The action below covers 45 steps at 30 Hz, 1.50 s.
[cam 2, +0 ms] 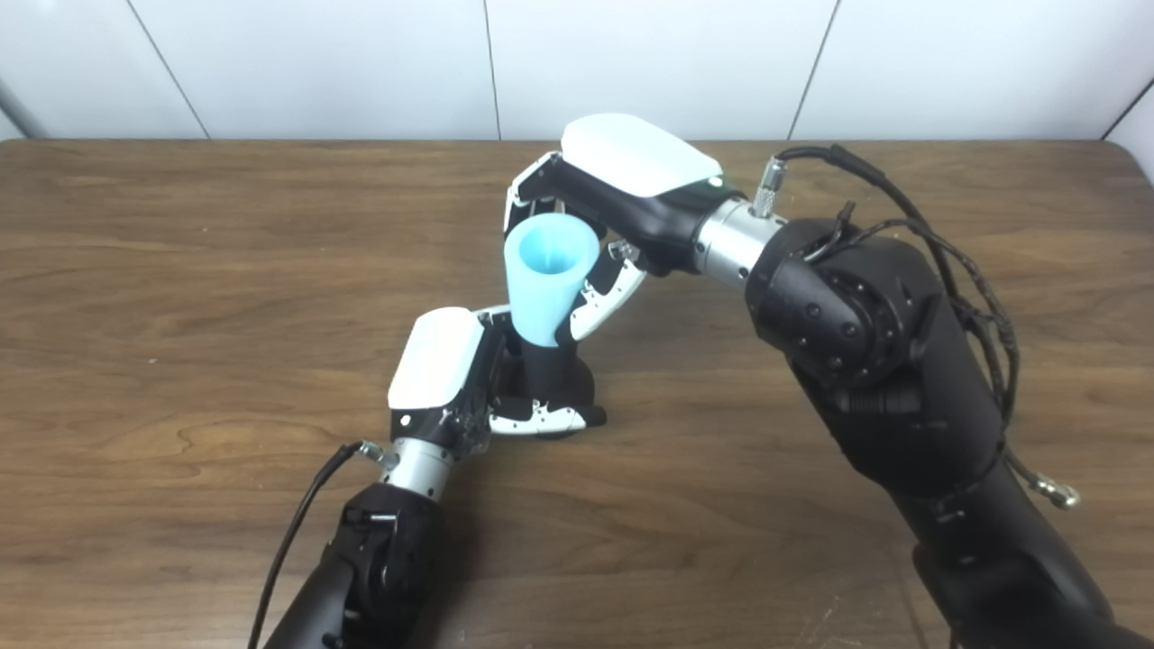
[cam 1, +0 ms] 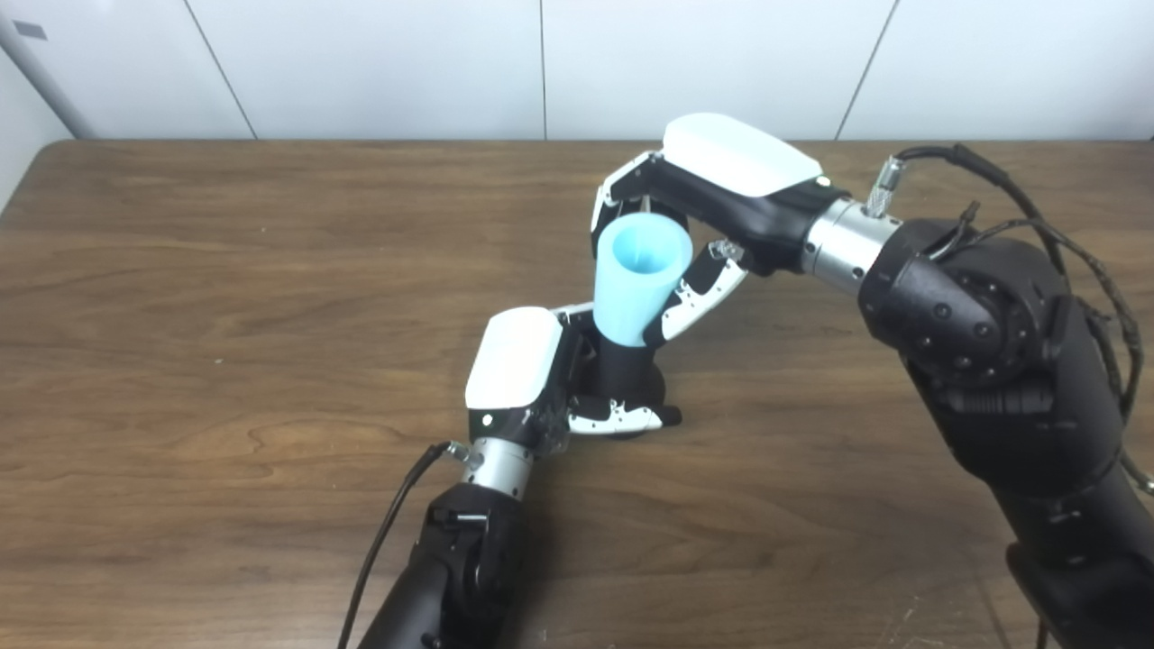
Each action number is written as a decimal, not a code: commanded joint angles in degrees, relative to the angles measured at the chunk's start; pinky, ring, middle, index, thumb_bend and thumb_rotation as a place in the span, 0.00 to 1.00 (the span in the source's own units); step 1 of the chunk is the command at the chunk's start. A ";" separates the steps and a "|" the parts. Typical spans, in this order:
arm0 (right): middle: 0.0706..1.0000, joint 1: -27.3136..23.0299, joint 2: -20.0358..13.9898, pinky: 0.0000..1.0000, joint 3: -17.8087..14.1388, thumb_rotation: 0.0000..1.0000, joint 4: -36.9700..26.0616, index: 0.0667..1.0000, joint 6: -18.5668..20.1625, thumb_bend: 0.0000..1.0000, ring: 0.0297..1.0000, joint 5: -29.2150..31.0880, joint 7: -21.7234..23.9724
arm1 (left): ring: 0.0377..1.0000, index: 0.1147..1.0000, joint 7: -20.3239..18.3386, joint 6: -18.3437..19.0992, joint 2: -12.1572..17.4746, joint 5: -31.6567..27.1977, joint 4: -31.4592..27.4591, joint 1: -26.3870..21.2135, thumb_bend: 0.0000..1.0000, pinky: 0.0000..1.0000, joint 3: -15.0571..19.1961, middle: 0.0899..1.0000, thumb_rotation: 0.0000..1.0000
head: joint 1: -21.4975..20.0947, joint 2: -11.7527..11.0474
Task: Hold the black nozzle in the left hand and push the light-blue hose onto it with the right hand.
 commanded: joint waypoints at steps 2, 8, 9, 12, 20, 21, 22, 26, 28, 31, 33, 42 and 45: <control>0.47 -2.01 -0.02 0.37 -0.95 0.00 -0.94 0.47 -0.22 0.52 0.37 2.00 -0.43 | 0.52 0.40 -3.35 1.44 0.00 -0.28 1.88 1.86 0.52 0.49 -0.82 0.48 0.00 | 0.06 0.04; 0.48 -3.06 -0.48 0.38 -1.95 0.00 -1.35 0.48 1.32 0.52 0.37 2.63 -0.26 | 0.51 0.40 -3.28 1.33 0.02 -0.25 1.88 1.88 0.52 0.47 -0.86 0.48 0.00 | 0.12 0.18; 0.48 -3.27 -0.54 0.38 -2.03 0.00 -1.42 0.47 1.66 0.52 0.37 2.58 -0.11 | 0.51 0.40 -3.27 1.35 -0.01 -0.24 1.90 1.92 0.52 0.47 -0.88 0.48 0.00 | 0.02 0.23; 0.47 -3.75 -0.59 0.38 -2.30 0.00 -1.50 0.48 2.40 0.52 0.37 2.54 0.06 | 0.52 0.40 -3.44 1.62 -0.17 -0.12 1.94 2.03 0.52 0.48 -0.98 0.48 0.00 | 0.16 0.25; 0.47 -4.69 0.01 0.38 -3.28 0.00 -1.85 0.47 3.92 0.52 0.39 2.51 0.21 | 0.52 0.40 -3.16 1.46 -0.42 -0.23 2.32 2.06 0.52 0.48 -1.02 0.48 0.00 | 0.21 0.23; 0.47 -4.69 -0.08 0.38 -3.17 0.00 -1.83 0.47 3.75 0.52 0.39 2.58 0.14 | 0.52 0.40 -3.11 1.42 -0.45 -0.23 2.32 2.05 0.52 0.47 -1.03 0.48 0.00 | 0.21 0.23; 0.47 -4.68 -0.25 0.38 -3.06 0.00 -1.76 0.47 3.42 0.52 0.39 2.78 -0.01 | 0.51 0.40 -3.07 1.38 -0.46 -0.22 2.32 2.02 0.52 0.47 -1.04 0.48 0.00 | 0.29 0.23; 0.47 -4.77 -0.76 0.37 -2.41 0.00 -1.84 0.47 3.17 0.52 0.38 2.09 0.41 | 0.51 0.41 -3.09 1.45 -0.52 -0.13 2.27 1.97 0.52 0.47 -1.03 0.47 0.00 | 0.23 0.28; 0.47 -4.69 -0.91 0.37 -2.28 0.00 -1.95 0.48 3.20 0.52 0.38 1.95 0.55 | 0.51 0.40 -2.97 1.39 -0.53 -0.09 2.27 2.00 0.52 0.47 -1.04 0.47 0.00 | 0.20 0.39; 0.47 -4.41 -0.82 0.38 -2.17 0.00 -2.03 0.48 3.35 0.52 0.37 1.80 0.63 | 0.52 0.40 -3.01 1.46 -0.65 -0.31 2.23 2.07 0.52 0.48 -0.95 0.48 0.00 | 0.34 0.43; 0.47 -4.29 -0.83 0.37 -2.01 0.00 -2.04 0.48 3.21 0.52 0.37 1.89 0.68 | 0.52 0.40 -3.05 1.61 -0.72 -0.19 2.25 2.08 0.52 0.48 -0.95 0.48 0.00 | 0.34 0.43; 0.48 -3.55 -1.48 0.38 -1.05 0.00 -1.07 0.48 0.07 0.51 0.37 2.73 -0.18 | 0.53 0.39 -3.21 1.59 -0.55 0.00 2.02 2.03 0.52 0.49 -1.00 0.49 0.00 | 0.38 0.52; 0.47 -3.32 -1.51 0.37 -0.99 0.00 -0.86 0.48 -0.42 0.51 0.36 2.73 -0.63 | 0.53 0.39 -3.43 1.67 -0.55 -0.09 1.79 2.05 0.52 0.49 -0.97 0.49 0.00 | 0.08 0.81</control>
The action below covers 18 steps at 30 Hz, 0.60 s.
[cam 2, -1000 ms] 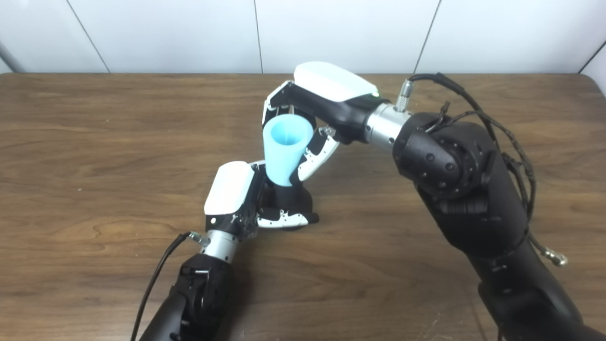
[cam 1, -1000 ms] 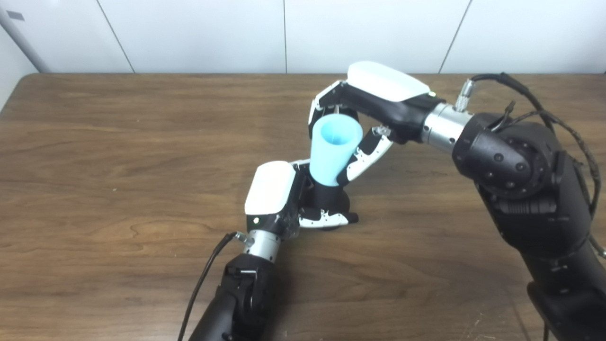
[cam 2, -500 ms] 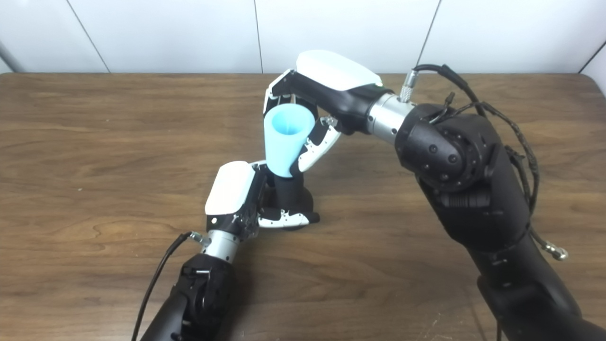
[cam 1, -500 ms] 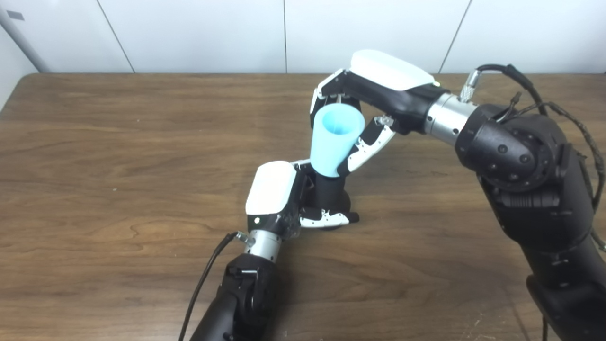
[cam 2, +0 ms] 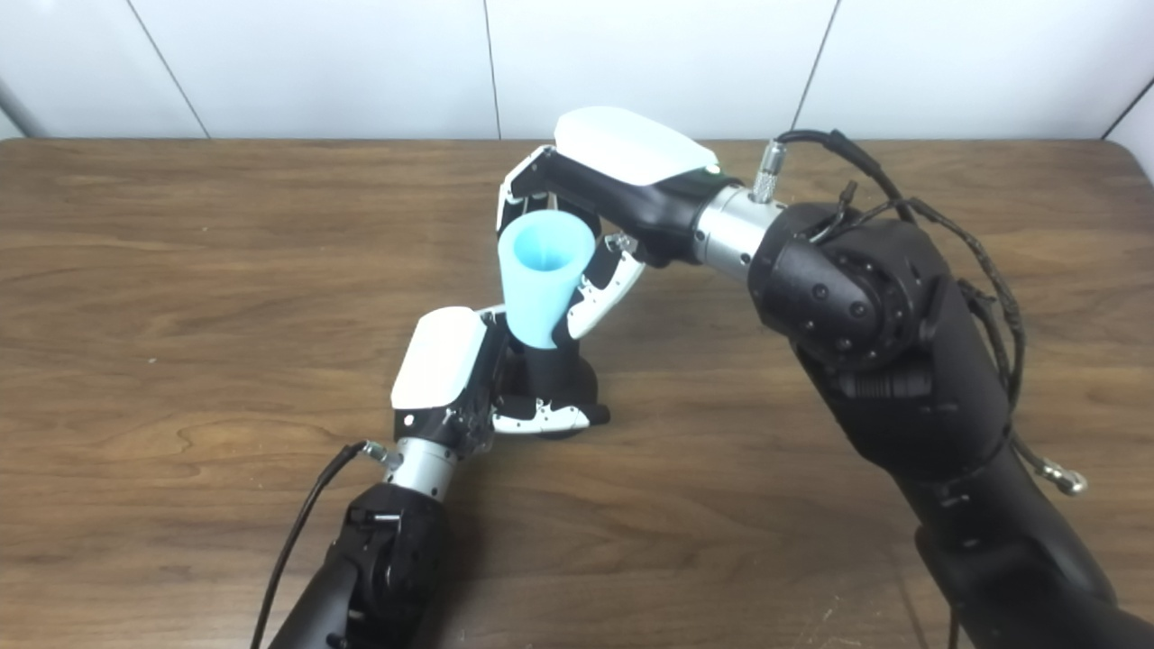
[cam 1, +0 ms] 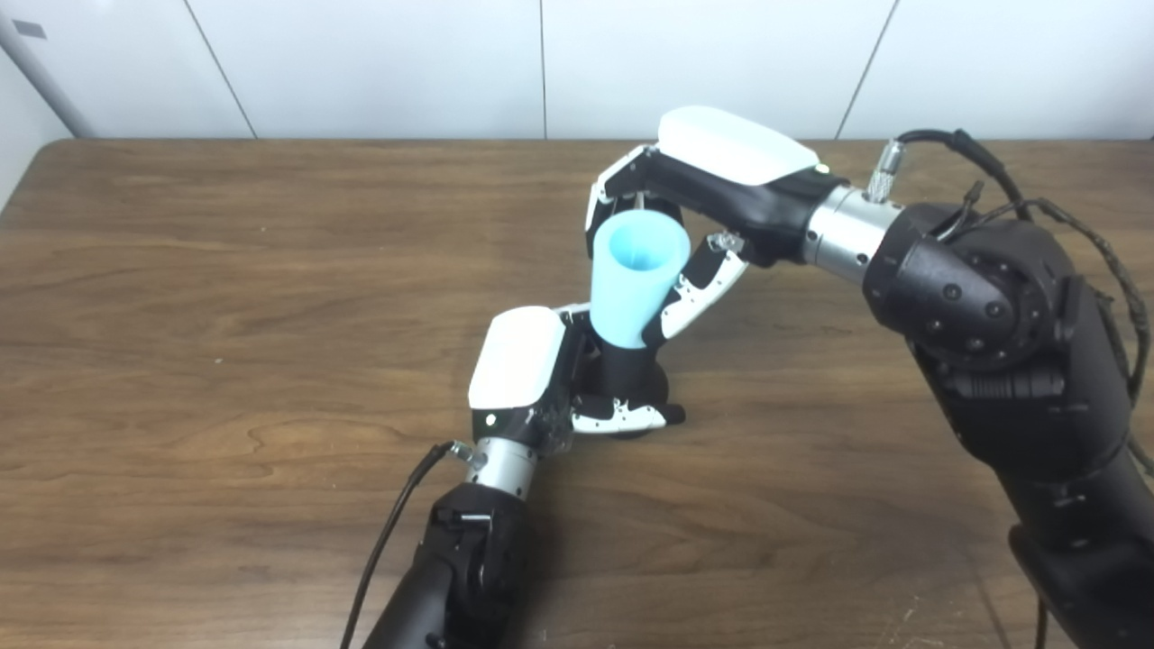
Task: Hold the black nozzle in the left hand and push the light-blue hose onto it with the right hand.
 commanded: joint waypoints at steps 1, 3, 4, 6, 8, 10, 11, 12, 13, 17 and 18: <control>0.47 -1.51 -0.68 0.37 -0.64 0.00 -0.85 0.48 -1.70 0.51 0.36 0.05 -1.58 | 0.53 0.39 -3.40 1.52 0.06 -0.11 1.65 1.99 0.52 0.48 -0.96 0.49 0.00 | -0.27 0.37; 0.47 -1.41 -0.78 0.37 -0.58 0.00 -1.02 0.48 -1.52 0.51 0.36 -0.12 -1.48 | 0.52 0.39 -3.52 1.59 0.04 -0.06 1.52 1.96 0.52 0.48 -0.98 0.49 0.00 | -0.35 0.51; 0.47 -1.40 -0.82 0.37 -0.44 0.00 -1.10 0.49 -1.39 0.51 0.36 -0.32 -1.32 | 0.52 0.39 -3.49 1.65 -0.05 -0.07 1.54 1.97 0.52 0.48 -0.96 0.49 0.00 | -0.35 0.51; 0.47 -1.42 -0.82 0.36 -0.12 0.00 -0.87 0.48 -1.64 0.51 0.36 -0.36 -1.28 | 0.52 0.40 -3.43 1.74 -0.20 -0.09 1.58 2.00 0.52 0.47 -0.95 0.48 0.00 | -0.35 0.51; 0.47 -1.38 -0.78 0.36 0.01 0.00 -0.68 0.48 -1.75 0.52 0.36 -0.16 -1.40 | 0.51 0.41 -3.30 1.72 -0.28 -0.13 1.64 2.05 0.52 0.46 -0.93 0.47 0.00 | -0.35 0.51; 0.47 -1.35 -0.74 0.36 0.03 0.00 -0.53 0.47 -1.84 0.52 0.36 -0.05 -1.62 | 0.51 0.41 -3.21 1.67 -0.26 -0.08 1.76 2.06 0.52 0.46 -0.94 0.47 0.00 | -0.35 0.51; 0.46 -1.37 -0.76 0.36 0.07 0.00 -0.47 0.47 -1.95 0.52 0.36 -0.12 -1.72 | 0.51 0.41 -3.16 1.62 -0.24 -0.10 1.81 2.06 0.52 0.46 -0.94 0.47 0.00 | -0.35 0.51; 0.46 -1.43 -0.79 0.36 0.09 0.00 -0.41 0.47 -2.09 0.52 0.36 -0.23 -1.80 | 0.51 0.40 -3.27 1.62 -0.19 -0.14 1.75 2.06 0.52 0.47 -0.93 0.47 0.00 | -0.35 0.51; 0.47 -1.50 -0.82 0.36 0.12 0.00 -0.33 0.47 -2.30 0.52 0.36 -0.36 -1.89 | 0.51 0.40 -3.42 1.66 -0.15 -0.17 1.65 2.05 0.52 0.47 -0.92 0.48 0.00 | -0.35 0.51; 0.47 -1.81 -0.75 0.35 0.10 0.00 0.12 0.48 -3.27 0.51 0.35 -0.55 -1.99 | 0.52 0.40 -3.76 1.83 -0.13 -0.26 1.42 1.98 0.52 0.48 -0.82 0.48 0.00 | -0.33 0.63; 0.47 -1.82 -0.68 0.35 0.05 0.00 0.01 0.48 -3.01 0.51 0.36 -0.67 -1.80 | 0.52 0.40 -3.73 1.79 -0.12 -0.26 1.38 1.97 0.52 0.47 -0.81 0.48 0.00 | -0.33 0.63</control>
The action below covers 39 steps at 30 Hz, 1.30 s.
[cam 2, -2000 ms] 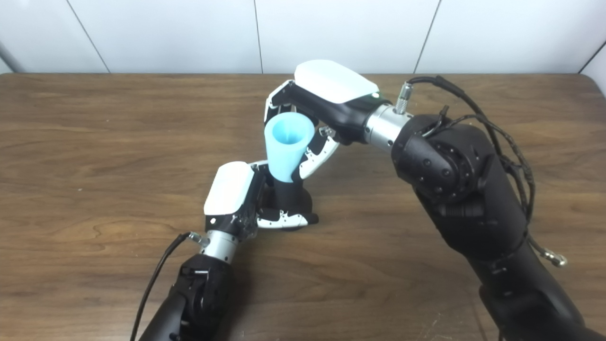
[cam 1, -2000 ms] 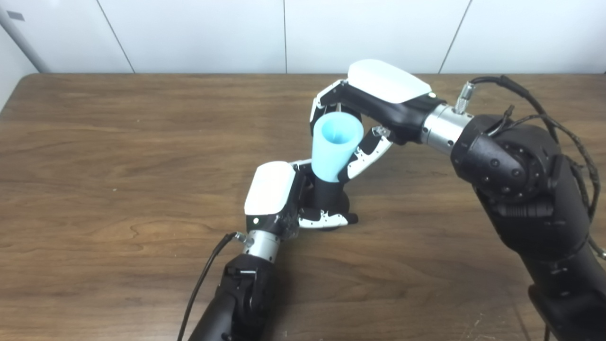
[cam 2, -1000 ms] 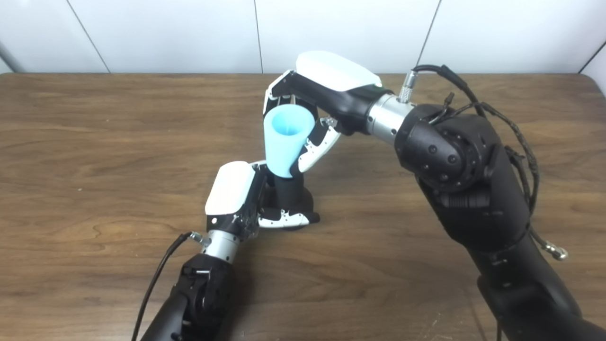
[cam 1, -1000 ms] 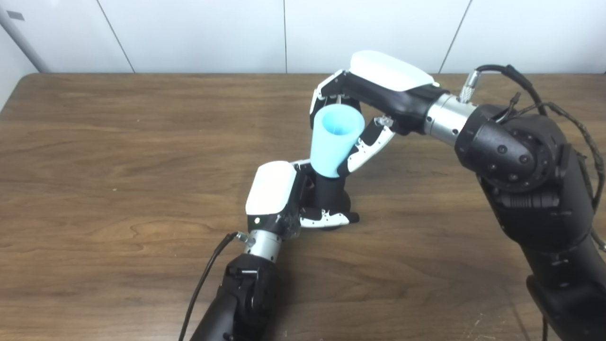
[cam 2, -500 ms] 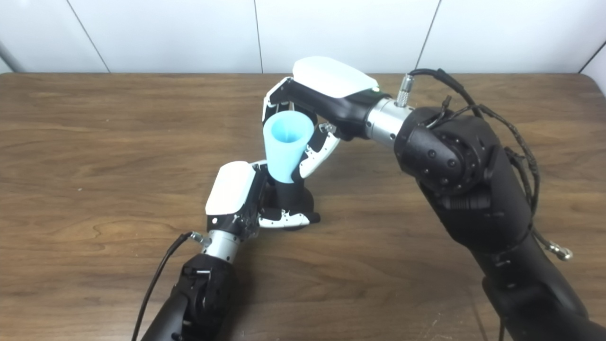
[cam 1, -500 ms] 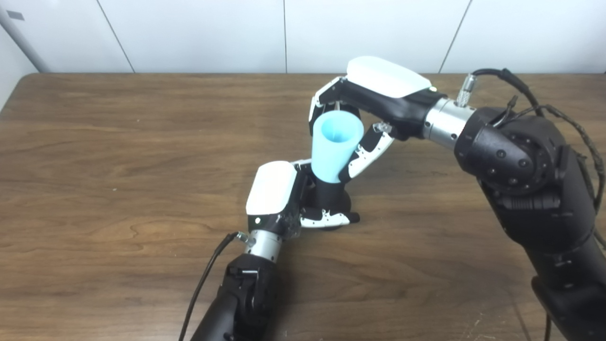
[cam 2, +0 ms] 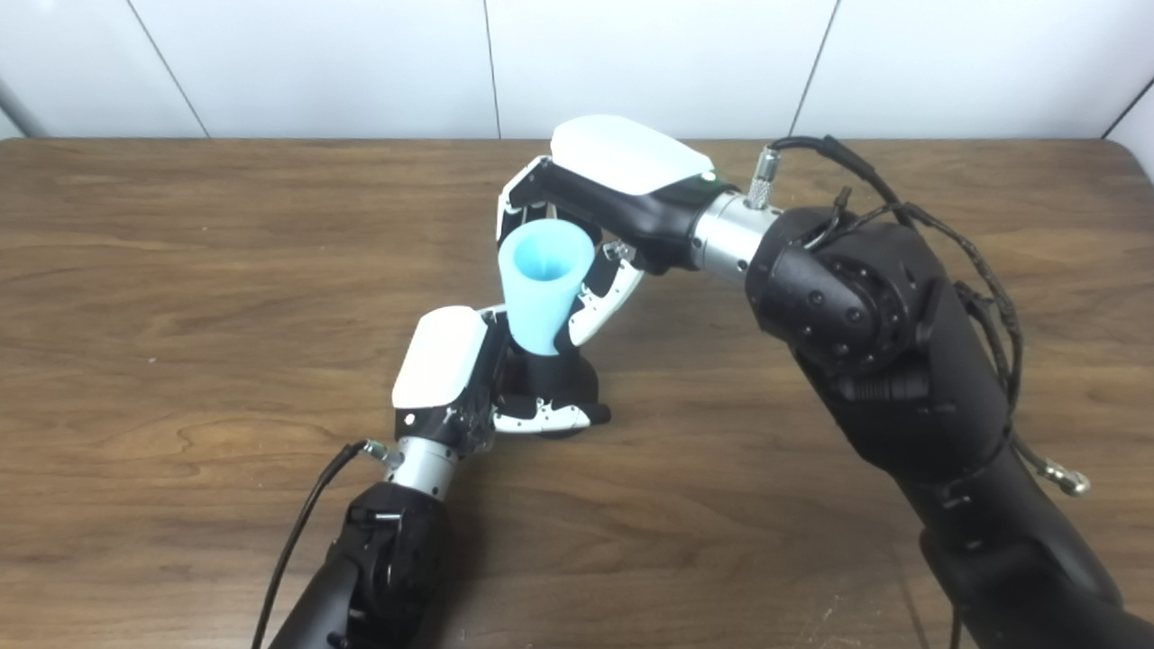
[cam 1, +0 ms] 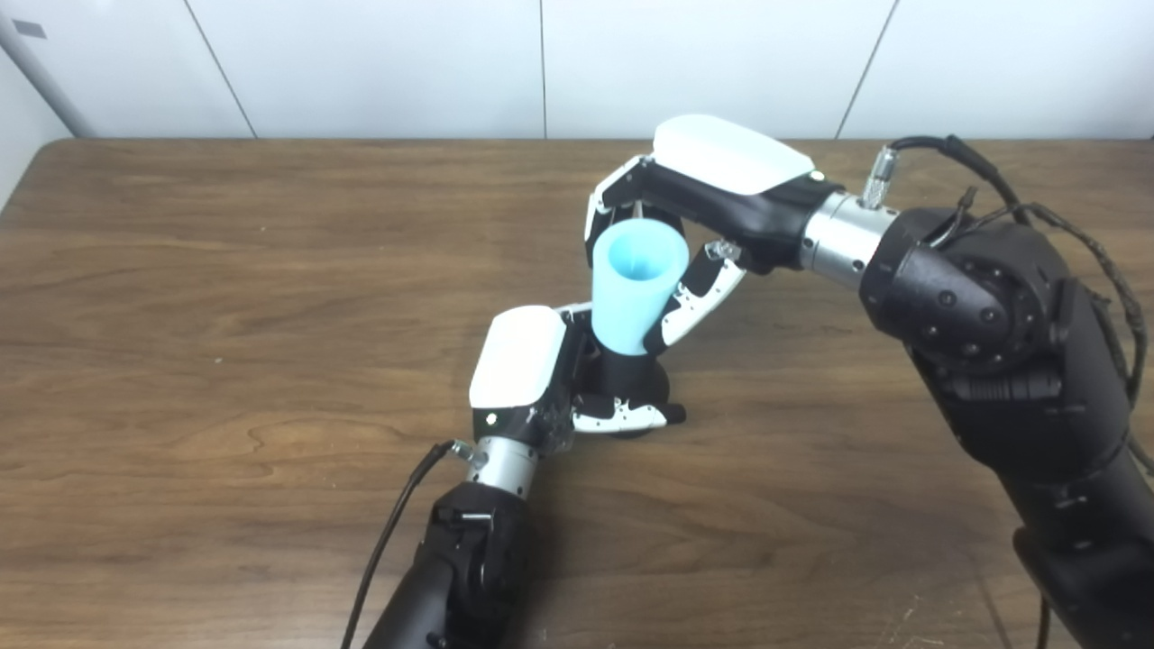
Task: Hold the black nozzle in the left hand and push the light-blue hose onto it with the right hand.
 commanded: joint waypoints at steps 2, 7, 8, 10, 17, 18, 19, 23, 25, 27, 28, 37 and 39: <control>0.47 -1.88 -0.39 0.36 -0.84 0.00 -0.62 0.48 -0.83 0.51 0.36 -0.51 -1.38 | 0.52 0.40 -3.53 1.71 -0.02 -0.19 1.29 1.93 0.52 0.48 -0.82 0.48 0.00 | 0.02 0.01; 0.47 -1.45 -0.40 0.36 -0.58 0.00 -0.36 0.47 -1.16 0.52 0.36 -0.48 -1.37 | 0.53 0.40 -3.62 1.77 0.00 -0.19 1.09 1.96 0.52 0.49 -0.77 0.49 0.00 | 0.08 0.11; 0.47 -1.41 -0.41 0.36 -0.53 0.00 -0.25 0.47 -1.27 0.52 0.36 -0.47 -1.42 | 0.53 0.40 -3.61 1.75 0.00 -0.33 1.03 2.02 0.52 0.49 -0.71 0.48 0.00 | -0.06 0.22; 0.47 -1.30 -0.53 0.36 -0.56 0.00 -0.02 0.47 -1.61 0.52 0.36 -0.35 -1.62 | 0.53 0.40 -3.59 1.70 0.06 -0.33 1.02 2.05 0.52 0.49 -0.69 0.48 0.00 | -0.14 0.17; 0.46 -1.55 -0.59 0.33 -0.61 0.00 0.39 0.48 -3.04 0.51 0.35 -0.94 -2.32 | 0.52 0.40 -3.75 1.64 0.25 -0.21 1.05 2.00 0.52 0.48 -0.74 0.48 0.00 | -0.21 0.24; 0.46 -1.57 -0.55 0.33 -0.72 0.00 0.43 0.48 -3.16 0.51 0.35 -0.98 -2.39 | 0.52 0.40 -3.79 1.64 0.26 -0.25 1.04 2.00 0.52 0.48 -0.73 0.48 0.00 | -0.21 0.25; 0.46 -1.61 -0.53 0.33 -0.79 0.00 0.50 0.49 -3.30 0.51 0.35 -1.07 -2.46 | 0.52 0.40 -3.83 1.69 0.24 -0.27 1.03 2.00 0.52 0.48 -0.71 0.48 0.00 | -0.21 0.25; 0.46 -1.93 -0.58 0.33 -0.85 0.00 0.64 0.49 -3.43 0.51 0.35 -1.29 -2.39 | 0.52 0.40 -3.97 1.64 0.30 -0.45 0.84 2.04 0.52 0.48 -0.64 0.48 0.00 | -0.22 0.34; 0.46 -2.25 -0.59 0.33 -0.76 0.00 0.50 0.49 -3.07 0.51 0.34 -1.37 -2.01 | 0.51 0.40 -4.08 1.61 0.36 -0.55 0.72 2.03 0.52 0.47 -0.57 0.48 0.00 | -0.34 0.33; 0.46 -2.44 -0.74 0.33 -0.80 0.00 0.34 0.49 -2.96 0.51 0.35 -1.35 -1.80 | 0.51 0.40 -4.14 1.67 0.31 -0.61 0.64 2.07 0.52 0.47 -0.49 0.48 0.00 | -0.40 0.37; 0.46 -2.52 -0.86 0.33 -0.80 0.00 0.36 0.49 -3.20 0.51 0.35 -1.30 -1.82 | 0.51 0.40 -4.08 1.64 0.27 -0.66 0.66 2.12 0.52 0.47 -0.45 0.48 0.00 | -0.49 0.47; 0.46 -3.02 -0.90 0.33 -0.69 0.00 0.58 0.49 -3.27 0.51 0.35 -1.62 -1.56 | 0.50 0.40 -4.22 1.33 0.67 -0.69 0.71 2.11 0.52 0.46 -0.34 0.48 0.00 | -0.32 0.33; 0.47 -3.02 -0.99 0.33 -0.62 0.00 0.64 0.48 -3.55 0.51 0.35 -1.62 -1.60 | 0.50 0.40 -4.26 1.24 0.77 -0.90 0.60 2.09 0.52 0.46 -0.23 0.48 0.00 | -0.25 0.37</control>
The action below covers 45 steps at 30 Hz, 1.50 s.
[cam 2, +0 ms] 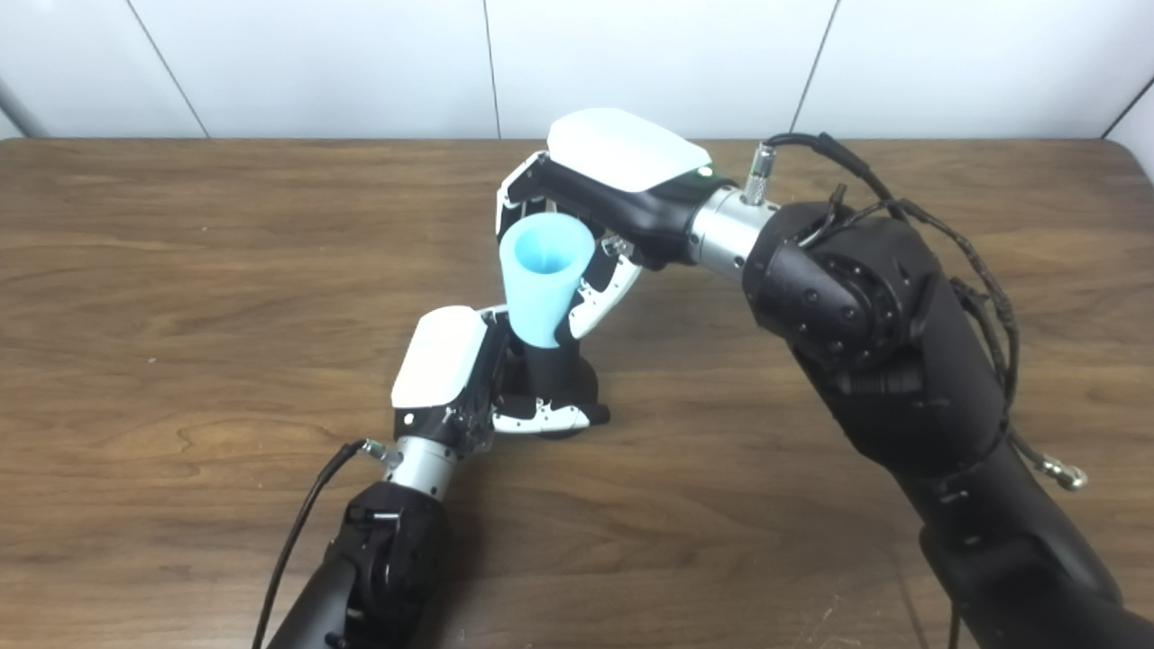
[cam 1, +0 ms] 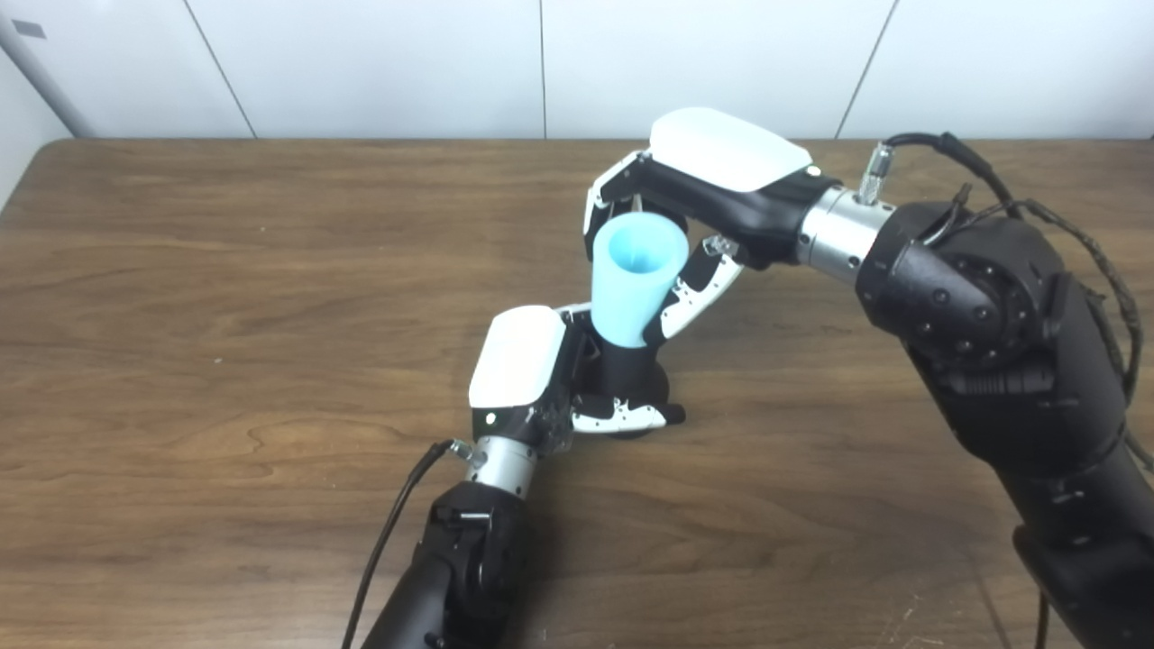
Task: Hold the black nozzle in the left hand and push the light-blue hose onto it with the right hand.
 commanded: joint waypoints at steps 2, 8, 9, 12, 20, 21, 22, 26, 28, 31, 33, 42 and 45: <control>0.47 -2.51 -0.88 0.34 -0.78 0.00 -0.61 0.48 -1.18 0.51 0.35 -0.49 -0.78 | 0.50 0.40 -3.58 1.31 0.57 -0.85 0.98 2.09 0.52 0.46 -0.37 0.47 0.00 | -0.03 0.08; 0.46 -1.96 -1.04 0.33 -0.41 0.00 -1.10 0.48 -0.17 0.51 0.34 -0.18 0.49 | 0.51 0.40 -4.18 1.63 0.60 -0.64 0.43 2.14 0.52 0.48 -0.42 0.48 0.00 | 0.09 0.48; 0.46 -1.95 -1.06 0.33 -0.37 0.00 -1.18 0.48 0.19 0.52 0.35 -0.09 0.87 | 0.51 0.40 -4.24 1.64 0.60 -0.59 0.35 2.16 0.52 0.47 -0.42 0.47 0.00 | 0.09 0.48; 0.46 -1.93 -1.39 0.34 -0.17 0.00 -1.41 0.49 1.04 0.51 0.35 0.22 2.31 | 0.51 0.41 -4.51 1.67 0.62 -0.46 0.12 2.23 0.52 0.47 -0.41 0.47 0.00 | 0.10 0.61; 0.46 -3.10 -3.00 0.35 1.17 0.00 -1.86 0.46 2.68 0.52 0.36 0.33 6.25 | 0.49 0.41 -4.37 1.54 0.51 -0.55 0.22 2.50 0.52 0.46 -0.07 0.45 0.00 | 0.19 0.78; 0.46 -3.20 -3.07 0.35 1.20 0.00 -1.92 0.46 2.94 0.52 0.36 0.36 6.47 | 0.49 0.42 -4.36 1.58 0.47 -0.53 0.23 2.54 0.52 0.46 -0.05 0.45 0.00 | 0.19 0.78; 0.47 -3.29 -3.12 0.36 1.24 0.00 -1.98 0.45 3.20 0.52 0.36 0.35 6.67 | 0.49 0.41 -4.40 1.67 0.43 -0.47 0.23 2.56 0.52 0.46 -0.05 0.45 0.00 | 0.19 0.78; 0.46 -3.61 -3.35 0.34 1.44 0.00 -1.53 0.45 2.64 0.52 0.35 0.75 6.35 | 0.51 0.41 -4.52 1.64 0.48 -0.44 0.08 2.61 0.52 0.48 -0.04 0.47 0.00 | 0.19 0.78; 0.46 -3.68 -3.37 0.34 1.56 0.00 -1.31 0.45 2.48 0.52 0.35 0.74 6.11 | 0.51 0.41 -4.66 1.69 0.50 -0.46 -0.06 2.62 0.52 0.48 0.00 0.47 0.00 | 0.19 0.78; 0.45 -3.76 -3.29 0.34 1.58 0.00 -0.97 0.46 2.54 0.52 0.35 0.76 5.87 | 0.51 0.41 -4.67 1.71 0.44 -0.44 -0.01 2.54 0.52 0.48 0.06 0.46 0.00 | 0.13 0.91; 0.44 -3.76 -3.23 0.30 1.74 0.00 -1.03 0.49 2.84 0.51 0.34 0.49 6.06 | 0.51 0.41 -4.49 1.60 0.39 -0.40 0.00 2.61 0.52 0.48 0.02 0.46 0.00 | 0.14 0.97; 0.41 -3.12 -2.75 0.26 2.06 0.00 -0.82 0.51 2.51 0.51 0.31 -0.29 5.14 | 0.48 0.42 -4.49 1.70 0.37 -0.29 -0.14 2.77 0.52 0.45 0.08 0.44 0.00 | 0.13 1.04; 0.43 -2.72 -2.61 0.31 2.29 0.00 -0.83 0.49 2.11 0.51 0.34 -0.67 4.69 | 0.49 0.42 -4.49 1.69 0.26 -0.45 -0.15 2.86 0.52 0.46 0.12 0.43 0.00 | 0.13 1.04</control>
